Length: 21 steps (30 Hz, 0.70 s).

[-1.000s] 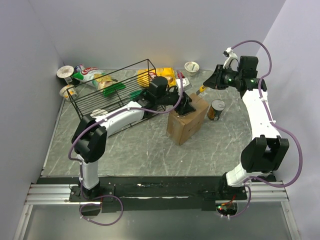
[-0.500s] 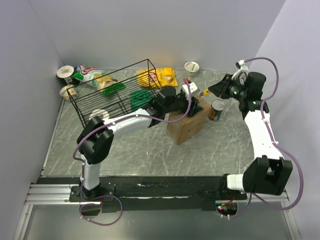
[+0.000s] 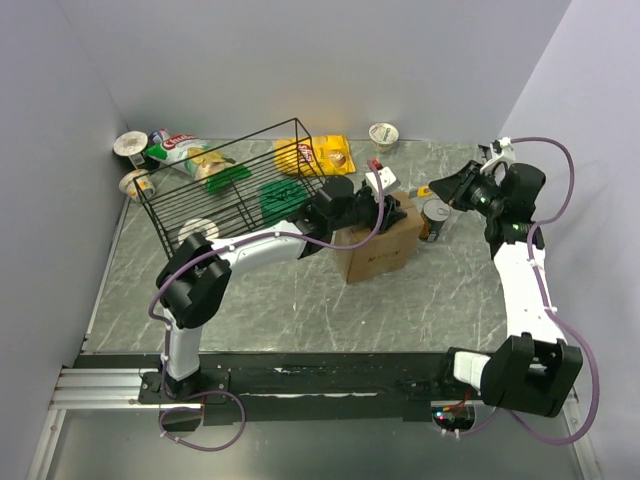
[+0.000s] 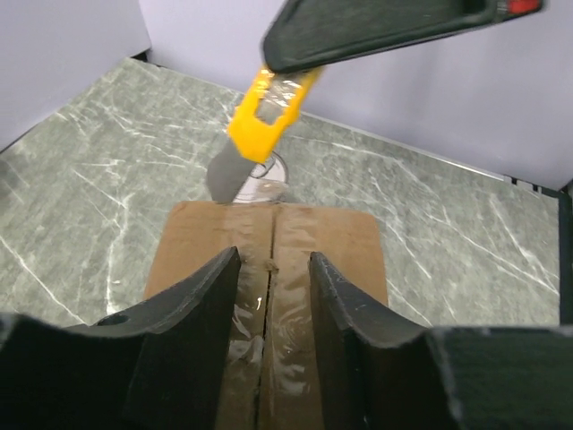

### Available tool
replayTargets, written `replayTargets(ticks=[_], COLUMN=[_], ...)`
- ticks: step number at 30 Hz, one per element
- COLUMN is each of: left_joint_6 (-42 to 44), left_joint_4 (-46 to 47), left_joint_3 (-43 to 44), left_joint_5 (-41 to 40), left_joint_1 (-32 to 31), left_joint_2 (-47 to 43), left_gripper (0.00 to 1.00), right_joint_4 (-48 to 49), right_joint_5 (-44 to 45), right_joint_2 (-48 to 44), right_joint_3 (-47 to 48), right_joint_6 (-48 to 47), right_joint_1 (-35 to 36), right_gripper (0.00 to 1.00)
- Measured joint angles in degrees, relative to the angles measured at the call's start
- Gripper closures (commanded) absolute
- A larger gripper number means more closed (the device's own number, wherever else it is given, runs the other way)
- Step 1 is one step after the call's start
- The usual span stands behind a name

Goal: Unpack the express box

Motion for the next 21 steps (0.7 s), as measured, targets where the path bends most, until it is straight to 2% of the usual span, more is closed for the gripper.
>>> replayTargets(ticks=[7,11,21], left_joint_6=[0.1,0.0,0.4], left_joint_4=[1.7,3.0,2.6], left_joint_3=[-0.5,-0.5,-0.2], left_joint_5=[-3.0,-4.7,-4.8], left_joint_1=[-0.3,0.2,0.3], left_joint_2=[0.3,0.8,0.9], left_gripper=[0.7,0.71,0.73], right_joint_4=[-3.8,-6.3,-7.4], right_joint_5=[2.0,1.8,2.3], right_joint_2=[-4.6,-8.0,-7.7], right_joint_3=[-0.7,-2.3,-1.2], right_joint_6=[-0.3,-0.2,-1.3], right_joint_1=[-0.7,-0.8,-0.9], right_gripper=[1.0,1.0,1.0])
